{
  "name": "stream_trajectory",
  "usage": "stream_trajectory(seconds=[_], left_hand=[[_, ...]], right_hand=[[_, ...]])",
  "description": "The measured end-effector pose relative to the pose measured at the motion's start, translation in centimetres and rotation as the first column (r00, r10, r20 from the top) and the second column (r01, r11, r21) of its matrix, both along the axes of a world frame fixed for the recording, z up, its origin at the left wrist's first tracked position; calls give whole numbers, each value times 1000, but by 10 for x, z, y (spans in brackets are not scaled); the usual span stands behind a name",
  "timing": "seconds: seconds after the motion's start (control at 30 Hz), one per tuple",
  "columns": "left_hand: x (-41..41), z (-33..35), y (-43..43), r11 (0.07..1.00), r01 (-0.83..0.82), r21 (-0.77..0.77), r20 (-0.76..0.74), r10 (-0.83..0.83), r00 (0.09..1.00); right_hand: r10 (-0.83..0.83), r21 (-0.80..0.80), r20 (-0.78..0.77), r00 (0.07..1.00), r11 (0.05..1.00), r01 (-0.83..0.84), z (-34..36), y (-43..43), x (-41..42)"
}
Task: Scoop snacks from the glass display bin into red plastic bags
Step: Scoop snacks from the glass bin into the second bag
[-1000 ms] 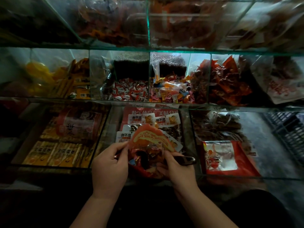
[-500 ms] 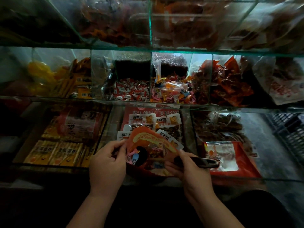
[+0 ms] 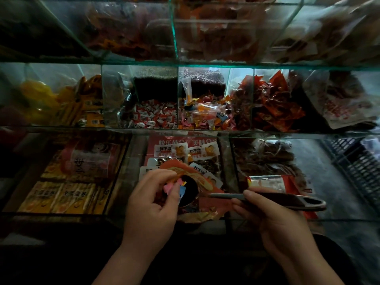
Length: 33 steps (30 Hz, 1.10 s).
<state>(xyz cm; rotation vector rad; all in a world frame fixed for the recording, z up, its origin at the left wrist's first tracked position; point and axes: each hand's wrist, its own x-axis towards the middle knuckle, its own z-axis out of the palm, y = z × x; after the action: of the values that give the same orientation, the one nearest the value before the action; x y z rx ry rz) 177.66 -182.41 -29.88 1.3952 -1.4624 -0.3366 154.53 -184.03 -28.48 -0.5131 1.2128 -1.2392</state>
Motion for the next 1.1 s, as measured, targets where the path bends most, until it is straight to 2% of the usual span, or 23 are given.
stream_trajectory(seconds=[0.1, 0.2, 0.3, 0.63, 0.83, 0.97, 1.03, 1.1], left_hand=[[-9, -13, -9, 962, 23, 271, 115, -56, 992], [-15, -23, -27, 912, -5, 410, 240, -103, 965], [-20, -27, -41, 877, 0, 480, 211, -116, 971], [-28, -33, -44, 988, -41, 150, 323, -10, 946], [-33, -4, -79, 999, 39, 23, 258, -44, 965], [-41, 25, -129, 986, 126, -112, 254, -94, 963], [-46, 35, -157, 976, 184, -115, 160, -164, 973], [-50, 42, -179, 982, 186, -42, -28, -187, 982]], right_hand=[[10, -18, 4, 1000, 1000, -10, 15, 4, -10], [39, -40, 34, 999, 998, -38, 26, 8, -13], [49, -70, 49, 998, 997, -45, 32, 12, -10], [31, -151, 26, 999, 988, -27, 45, 21, -6], [-45, -197, 33, 998, 979, 51, 70, 13, -6], [-125, -284, 110, 986, 947, 151, 87, -6, -4], [-145, -298, 161, 976, 936, 188, 94, -21, -3], [-163, -285, 213, 963, 933, 220, 97, -36, 0]])
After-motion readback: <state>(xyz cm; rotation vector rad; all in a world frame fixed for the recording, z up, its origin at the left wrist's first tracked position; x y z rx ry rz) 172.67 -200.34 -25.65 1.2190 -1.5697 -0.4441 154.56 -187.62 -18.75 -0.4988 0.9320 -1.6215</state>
